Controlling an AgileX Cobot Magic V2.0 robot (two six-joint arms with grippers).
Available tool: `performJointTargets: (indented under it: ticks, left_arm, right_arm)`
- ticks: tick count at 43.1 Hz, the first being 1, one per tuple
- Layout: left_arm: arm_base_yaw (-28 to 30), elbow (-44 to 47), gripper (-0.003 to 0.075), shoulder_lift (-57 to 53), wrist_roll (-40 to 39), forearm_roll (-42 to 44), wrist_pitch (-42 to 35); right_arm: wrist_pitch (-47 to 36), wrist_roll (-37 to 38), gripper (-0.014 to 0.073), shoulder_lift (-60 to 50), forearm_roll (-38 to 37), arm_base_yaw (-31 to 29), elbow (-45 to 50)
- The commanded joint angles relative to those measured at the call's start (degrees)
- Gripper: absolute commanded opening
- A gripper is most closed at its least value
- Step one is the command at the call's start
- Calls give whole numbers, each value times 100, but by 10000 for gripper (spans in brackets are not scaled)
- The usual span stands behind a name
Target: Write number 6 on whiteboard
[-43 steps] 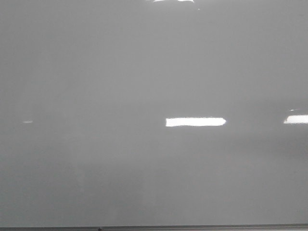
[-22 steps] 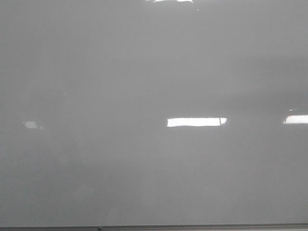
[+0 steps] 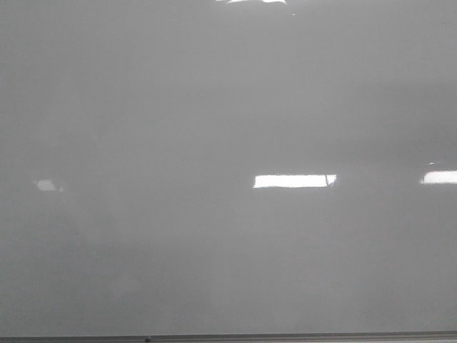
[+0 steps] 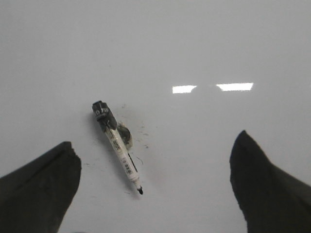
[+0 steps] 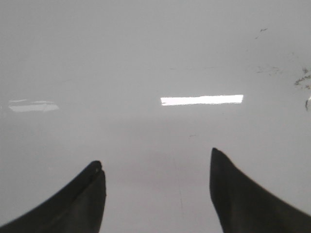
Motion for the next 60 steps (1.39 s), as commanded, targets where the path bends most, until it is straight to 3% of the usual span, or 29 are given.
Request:
performJointTargets:
  ticks: [1,12,24,32,49,60]
  left_arm:
    - [37,-229,584,500,-541,-169,-420]
    - [682,-354,575,2482,-1250,-202,-945]
    - [722,-1014,573,4385,-1250,-202,-1536]
    - [722,-1383,525,5199,-1250,-202,-1821]
    - [710,-1673,309,5923,-1250,-202,-2310]
    - [710,-1673,36,5908,-1230,-132,-2013]
  right_arm:
    - [-491,3,497,96,51,-5,-221]
    - [-456,3,498,96,51,-5,-221]
    - [-407,3,498,96,51,-5,-215]
    - [-407,3,498,96,51,-5,-215]
    - [-407,3,498,96,51,-5,-215]
    - [-407,3,498,96,51,-5,-215]
